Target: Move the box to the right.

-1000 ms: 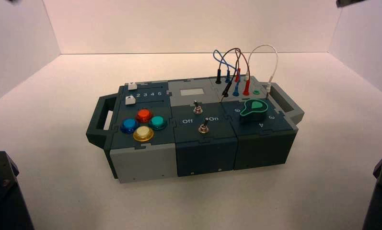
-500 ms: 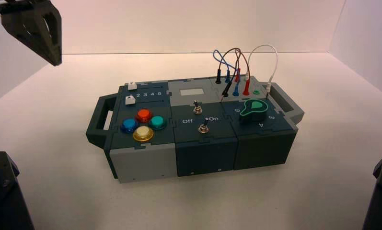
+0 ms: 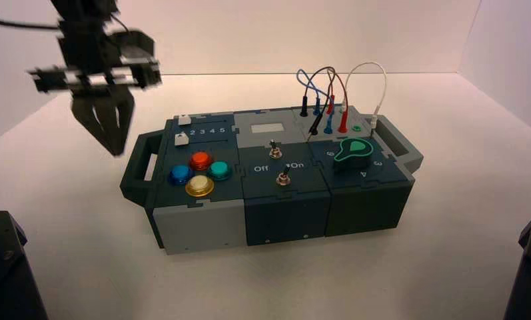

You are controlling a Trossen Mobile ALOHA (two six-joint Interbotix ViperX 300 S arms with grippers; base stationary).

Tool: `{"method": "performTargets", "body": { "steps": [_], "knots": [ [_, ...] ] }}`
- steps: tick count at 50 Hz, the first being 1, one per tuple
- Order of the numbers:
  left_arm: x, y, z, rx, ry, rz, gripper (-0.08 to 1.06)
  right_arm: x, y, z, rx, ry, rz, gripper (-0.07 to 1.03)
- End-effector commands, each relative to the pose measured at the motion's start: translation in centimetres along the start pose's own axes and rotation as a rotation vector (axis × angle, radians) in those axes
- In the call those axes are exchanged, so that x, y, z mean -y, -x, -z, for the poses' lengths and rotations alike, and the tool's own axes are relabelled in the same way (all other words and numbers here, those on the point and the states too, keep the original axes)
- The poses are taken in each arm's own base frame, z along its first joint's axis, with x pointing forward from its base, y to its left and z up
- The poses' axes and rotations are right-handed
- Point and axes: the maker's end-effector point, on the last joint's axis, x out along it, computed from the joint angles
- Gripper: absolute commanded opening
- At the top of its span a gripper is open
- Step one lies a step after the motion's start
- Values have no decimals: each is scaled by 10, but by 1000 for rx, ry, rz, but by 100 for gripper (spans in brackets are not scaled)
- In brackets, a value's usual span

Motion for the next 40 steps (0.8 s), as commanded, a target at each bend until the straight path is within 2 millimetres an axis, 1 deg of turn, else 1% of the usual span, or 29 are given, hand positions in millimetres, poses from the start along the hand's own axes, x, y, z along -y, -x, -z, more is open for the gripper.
{"method": "performTargets", "body": {
  "steps": [1,11,24,29,35,40],
  "knots": [
    [1,-3,-12,14,2,-1,-3,-1,2,-8,24,3,-1,-2],
    [4,-12,-13,6,-9,-8,-3,0,4,-9,43,3,0,-2],
    [21,-10,-20,35,-44,-2,-3,1,4,-8,45,-5,4,-2],
    [38,-8,-23,45,-71,15,-3,0,4,-6,40,-8,2,-2],
    [63,-4,-27,60,-107,46,-3,0,4,-5,37,-13,1,-2],
    [78,-3,-31,67,-131,56,-3,0,5,-5,40,-12,1,-2]
  ]
}}
